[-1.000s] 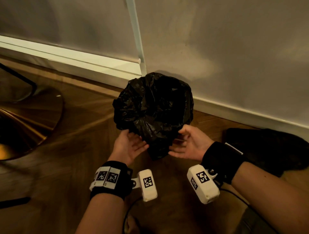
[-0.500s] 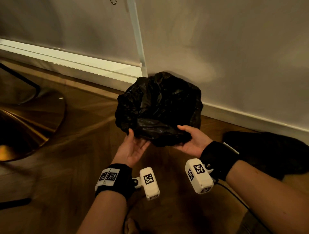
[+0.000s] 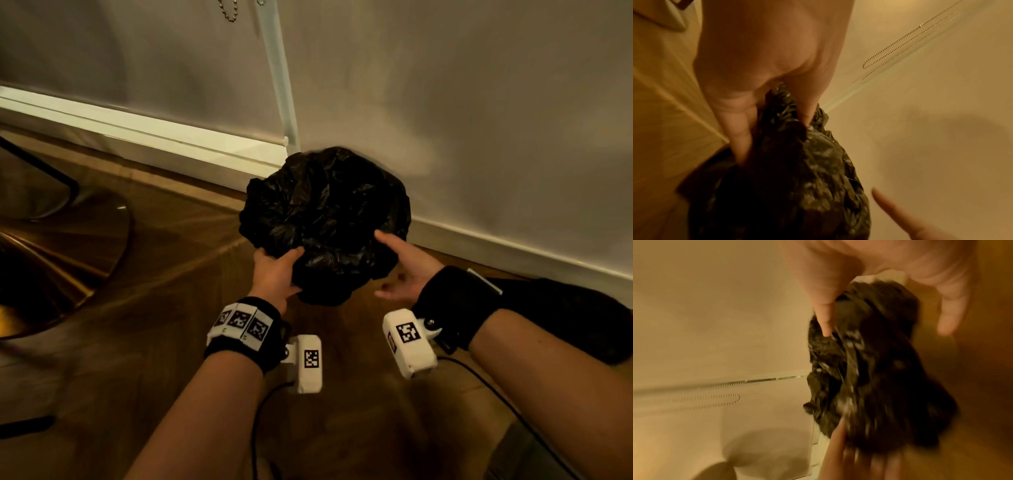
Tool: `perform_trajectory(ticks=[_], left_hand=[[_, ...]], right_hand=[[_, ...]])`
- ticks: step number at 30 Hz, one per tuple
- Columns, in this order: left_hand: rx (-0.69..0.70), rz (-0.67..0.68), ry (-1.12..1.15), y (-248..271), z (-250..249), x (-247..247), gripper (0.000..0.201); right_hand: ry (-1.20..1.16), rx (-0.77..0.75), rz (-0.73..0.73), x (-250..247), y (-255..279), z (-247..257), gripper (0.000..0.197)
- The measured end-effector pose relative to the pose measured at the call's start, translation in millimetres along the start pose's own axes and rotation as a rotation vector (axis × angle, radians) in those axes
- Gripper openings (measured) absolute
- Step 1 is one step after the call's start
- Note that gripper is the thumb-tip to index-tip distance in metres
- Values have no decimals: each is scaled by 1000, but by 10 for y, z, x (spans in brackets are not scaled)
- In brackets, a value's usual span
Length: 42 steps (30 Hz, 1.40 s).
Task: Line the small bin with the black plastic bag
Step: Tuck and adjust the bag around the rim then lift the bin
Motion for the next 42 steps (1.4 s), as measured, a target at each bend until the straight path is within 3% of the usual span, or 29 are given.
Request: perform_trajectory(ticks=[3,5,8,10,15,19,21,25,29,31,35,37,42], left_hand=[[-80,48,44,12,55,23,65],[-122,90,93,67,39,97,72],[-101,124,36,151,-58,152,93],[-49,104,-46,175,-117,95,84],[-40,108,-163,374,-47,-126,54],[-46,87,-234,567,20,-348,64],[-131,76,-168,678,119,-461,75],[-447,288,131,941,480,-422,92],[-449,343,238,911,454,-262,98],[-396,290,207,877,381,-186,94],[-285,-90,220,572,394,-371,71],[-317,-101,309,430,447,-390,75],[-473,41,359,184,726,-347,81]], right_hand=[[-11,-38,-31,20,-121,230,51],[65,-111,-85,65,-212,330,30],[213,-199,-142,178,-107,342,21],[303,-196,-143,193,4,231,15],[250,-127,-91,121,59,-143,18],[164,-90,-90,194,152,-333,28],[149,-91,-96,247,181,-370,35],[106,-96,-106,348,245,-436,47],[53,-78,-121,383,260,-482,57],[31,-77,-117,391,270,-491,57],[-12,-41,-84,419,333,-516,49],[-30,-12,-53,409,381,-521,44],[-18,39,-5,380,391,-665,34]])
Point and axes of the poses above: each hand's wrist, its own y-axis away from the middle knuckle, its own x-axis out of the palm, z = x × y, the point moved 9 cm from there along -y, towards the middle knuckle, and after that the axes turned 11 degrees about -z, right-handed, at the moved point
